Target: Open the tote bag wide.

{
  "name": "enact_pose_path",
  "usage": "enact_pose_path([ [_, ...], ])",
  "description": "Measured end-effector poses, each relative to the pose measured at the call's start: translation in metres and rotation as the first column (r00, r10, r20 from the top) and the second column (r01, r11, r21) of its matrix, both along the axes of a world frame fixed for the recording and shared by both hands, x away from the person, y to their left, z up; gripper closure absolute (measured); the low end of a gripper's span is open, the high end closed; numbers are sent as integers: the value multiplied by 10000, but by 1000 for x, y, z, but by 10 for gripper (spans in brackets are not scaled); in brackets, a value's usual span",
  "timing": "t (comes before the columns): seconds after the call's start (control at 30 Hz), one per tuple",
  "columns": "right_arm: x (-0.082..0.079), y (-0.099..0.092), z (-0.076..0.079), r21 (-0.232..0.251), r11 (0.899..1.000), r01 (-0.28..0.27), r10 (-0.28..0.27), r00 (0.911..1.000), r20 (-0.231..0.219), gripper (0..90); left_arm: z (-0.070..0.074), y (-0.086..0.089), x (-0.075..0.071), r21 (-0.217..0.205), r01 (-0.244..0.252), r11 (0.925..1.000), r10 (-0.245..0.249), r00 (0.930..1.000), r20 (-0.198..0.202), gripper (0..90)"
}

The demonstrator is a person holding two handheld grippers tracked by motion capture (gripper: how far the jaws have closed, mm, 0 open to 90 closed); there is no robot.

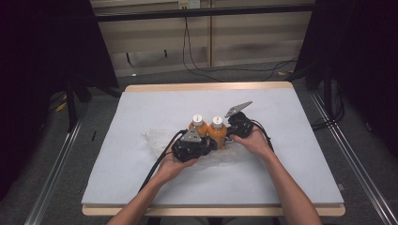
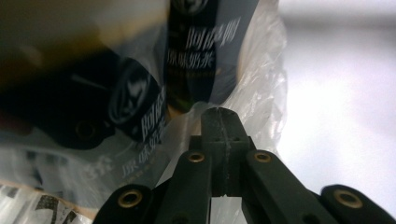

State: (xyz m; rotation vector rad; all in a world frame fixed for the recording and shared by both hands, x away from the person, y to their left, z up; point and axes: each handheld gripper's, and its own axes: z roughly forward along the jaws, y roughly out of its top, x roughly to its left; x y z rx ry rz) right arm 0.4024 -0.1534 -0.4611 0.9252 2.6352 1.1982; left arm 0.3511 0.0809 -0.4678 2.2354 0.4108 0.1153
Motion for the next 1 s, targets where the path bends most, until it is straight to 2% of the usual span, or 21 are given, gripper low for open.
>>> enact_pose_path([
  [0.07,0,0,-2,-59,10000,-23,23,10000,-6,900,-1,0,-1,-2,53,10000,-53,10000,67,900],
  [0.1,-1,1,-4,-282,9996,56,-58,10000,-52,900,-2,1,-1,93,50,9999,-51,9999,122,900],
  [0.17,-2,1,-5,-274,9995,126,-128,9999,-93,900,-5,2,-4,245,121,9996,-128,9995,291,900],
  [0.2,-2,0,-7,-166,9997,189,-191,9997,-145,900,-7,2,-4,128,134,9998,-137,9995,284,900],
  [0.23,-1,-1,-7,-139,9997,177,-180,9996,-202,900,-7,3,-5,223,102,9997,-108,9995,313,900],
  [0.33,0,-1,-12,-234,9996,186,-195,9991,-384,900,-9,6,-6,352,-98,9993,86,9993,354,900],
  [0.37,1,0,-14,-334,9993,182,-196,9989,-416,900,-12,6,-7,247,-63,9997,53,9993,376,900],
  [0.43,4,0,-18,-438,9987,256,-280,9981,-548,900,-14,7,-9,525,-59,9986,39,9992,388,900],
  [0.67,8,2,-19,-564,9970,528,-563,9964,-627,900,-16,9,-11,638,-33,9980,38,10000,-78,900],
  [0.7,9,2,-20,-520,9971,557,-590,9963,-633,900,-17,8,-11,443,35,9990,-29,9999,-136,900],
  [0.77,12,3,-19,-623,9960,639,-676,9959,-603,900,-17,8,-11,421,171,9990,-156,9993,-354,900],
  [1.0,21,8,-18,-807,9936,786,-836,9946,-609,900,-15,9,-23,581,629,9963,-603,9971,-457,900],
])
